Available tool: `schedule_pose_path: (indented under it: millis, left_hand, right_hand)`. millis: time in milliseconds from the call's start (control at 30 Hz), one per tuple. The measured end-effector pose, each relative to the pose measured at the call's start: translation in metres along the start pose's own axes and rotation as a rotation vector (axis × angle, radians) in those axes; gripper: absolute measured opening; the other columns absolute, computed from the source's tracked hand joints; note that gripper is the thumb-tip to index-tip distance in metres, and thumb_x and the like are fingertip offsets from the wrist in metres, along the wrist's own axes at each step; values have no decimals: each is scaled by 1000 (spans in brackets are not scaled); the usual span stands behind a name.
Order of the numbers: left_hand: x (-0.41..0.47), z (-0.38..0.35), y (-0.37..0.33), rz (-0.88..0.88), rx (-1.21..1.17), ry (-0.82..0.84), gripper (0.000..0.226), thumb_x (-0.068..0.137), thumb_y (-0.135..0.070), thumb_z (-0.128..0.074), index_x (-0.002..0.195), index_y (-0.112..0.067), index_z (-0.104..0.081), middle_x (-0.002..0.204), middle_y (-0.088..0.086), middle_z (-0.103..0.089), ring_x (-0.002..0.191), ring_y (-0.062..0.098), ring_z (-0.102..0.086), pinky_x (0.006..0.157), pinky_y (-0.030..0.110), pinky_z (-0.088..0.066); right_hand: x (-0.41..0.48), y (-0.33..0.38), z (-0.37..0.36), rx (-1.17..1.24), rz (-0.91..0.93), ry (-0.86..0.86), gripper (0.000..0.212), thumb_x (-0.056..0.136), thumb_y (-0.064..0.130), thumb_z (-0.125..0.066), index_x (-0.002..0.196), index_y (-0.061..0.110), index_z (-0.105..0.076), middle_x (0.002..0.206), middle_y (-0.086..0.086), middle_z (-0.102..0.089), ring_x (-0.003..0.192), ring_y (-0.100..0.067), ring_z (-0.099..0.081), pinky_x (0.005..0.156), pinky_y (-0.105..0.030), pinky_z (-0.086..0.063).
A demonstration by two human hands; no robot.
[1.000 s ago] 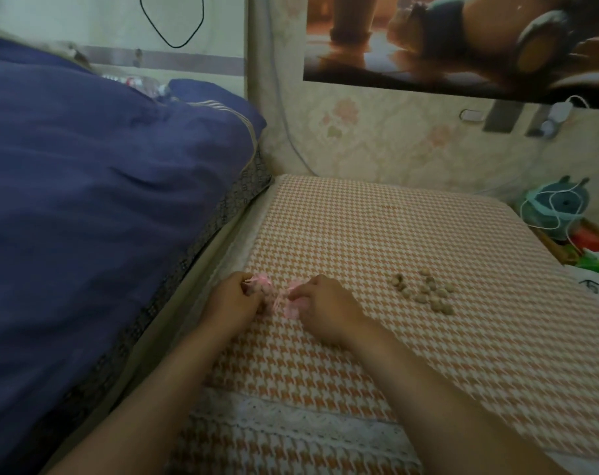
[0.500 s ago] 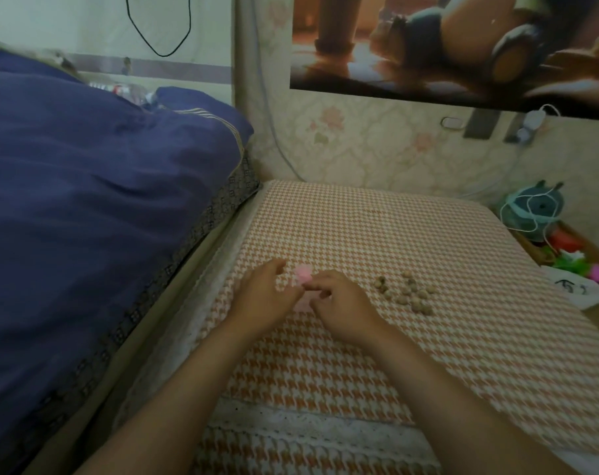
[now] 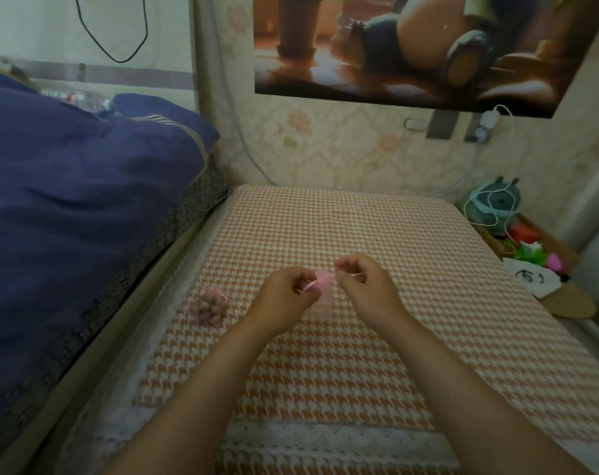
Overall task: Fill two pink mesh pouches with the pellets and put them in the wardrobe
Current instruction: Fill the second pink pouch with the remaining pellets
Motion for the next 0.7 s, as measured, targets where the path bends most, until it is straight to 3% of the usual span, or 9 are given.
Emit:
schedule_pose_path:
  millis: [67,167,233,333,467,600,700]
  left_hand:
    - [0,-12,-8,-54,71,56,11,89,-32,-68,98,-25,-68,77,-12,-64,68,4,-59,63,21,-47]
    - [-1,-23,-14,-107,170,98,8,90,-35,-66,93,-27,-68,73,-15,-61,63,-3,-53,54,9,-36]
    - [-1,-26,-14,-109,204,109,4,89,-32,-67,86,-32,-63,71,-17,-58,62,-5,-51,53,8,-35]
    - [-1,-36,-13,-118,173,163,11,86,-25,-68,88,-36,-66,76,-16,-63,65,-5,-55,59,12,-40]
    - [-2,-45,-9,-105,161,190,17,86,-18,-65,95,-32,-66,87,-14,-66,76,0,-60,67,16,-45]
    - [-4,-25,-30,-245,278,-65,20,84,-23,-63,102,-31,-65,96,-16,-60,91,4,-53,80,20,-44]
    - [-6,-16,-39,-212,187,-149,11,84,-42,-65,88,-32,-63,75,-11,-58,71,3,-54,62,23,-45]
  right_hand:
    - [2,-2,2,-1,10,49,17,99,28,-57,102,25,-73,93,12,-71,83,2,-65,79,-23,-52]
    - [0,-7,6,-41,-8,139,25,99,28,-58,90,18,-79,80,6,-74,66,5,-62,68,-20,-50]
    - [-4,-14,7,-47,-61,220,19,95,28,-65,88,18,-80,78,5,-73,60,3,-58,62,-17,-49]
    - [-7,-29,4,-86,-149,324,13,88,32,-75,86,21,-81,80,4,-72,67,-3,-58,67,-21,-50]
    - [-5,-38,6,-134,-187,340,11,85,34,-77,83,23,-82,87,-5,-77,70,-9,-62,68,-27,-53]
    - [-1,-36,9,-139,-204,305,8,88,22,-74,84,18,-79,84,-4,-77,65,-12,-65,53,-19,-48]
    - [0,-35,8,-138,-211,296,11,89,20,-70,80,20,-78,79,2,-77,62,-10,-67,50,-16,-45]
Point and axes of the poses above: each hand's wrist, its own x-axis towards the middle knuckle, its own z-axis out of the back of the hand, y = z × x, the point moved 10 cm from there along x, towards the middle knuckle
